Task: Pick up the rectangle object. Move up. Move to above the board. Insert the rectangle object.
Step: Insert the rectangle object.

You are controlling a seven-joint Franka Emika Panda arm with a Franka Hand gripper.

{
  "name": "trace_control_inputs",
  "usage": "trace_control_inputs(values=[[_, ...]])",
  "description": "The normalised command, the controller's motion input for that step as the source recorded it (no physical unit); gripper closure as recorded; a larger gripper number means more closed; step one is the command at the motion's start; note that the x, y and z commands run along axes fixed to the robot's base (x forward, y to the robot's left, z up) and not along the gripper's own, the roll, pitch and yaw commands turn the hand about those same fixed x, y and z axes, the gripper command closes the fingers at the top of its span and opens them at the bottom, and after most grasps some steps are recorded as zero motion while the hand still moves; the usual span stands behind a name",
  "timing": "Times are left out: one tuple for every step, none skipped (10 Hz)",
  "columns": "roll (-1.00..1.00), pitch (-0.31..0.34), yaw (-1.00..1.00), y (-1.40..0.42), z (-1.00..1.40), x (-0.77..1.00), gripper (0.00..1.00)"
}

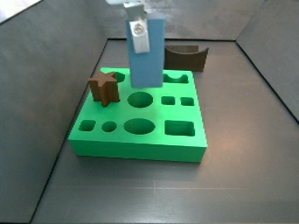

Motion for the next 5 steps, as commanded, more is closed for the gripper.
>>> trace_control_inputs(values=[[0.01, 0.000, -0.05, -0.29, -0.17, 0.32, 1.00], [0.13, 0.000, -0.08, -0.38, -0.15, 0.29, 1.00], [0.12, 0.000, -0.10, -0.39, -0.16, 0.28, 1.00], [0.09, 0.000, -0.14, -0.34, -0.17, 0.27, 1.00], [0.06, -0.003, -0.18, -0.26, -0.18, 0.26, 1.00]])
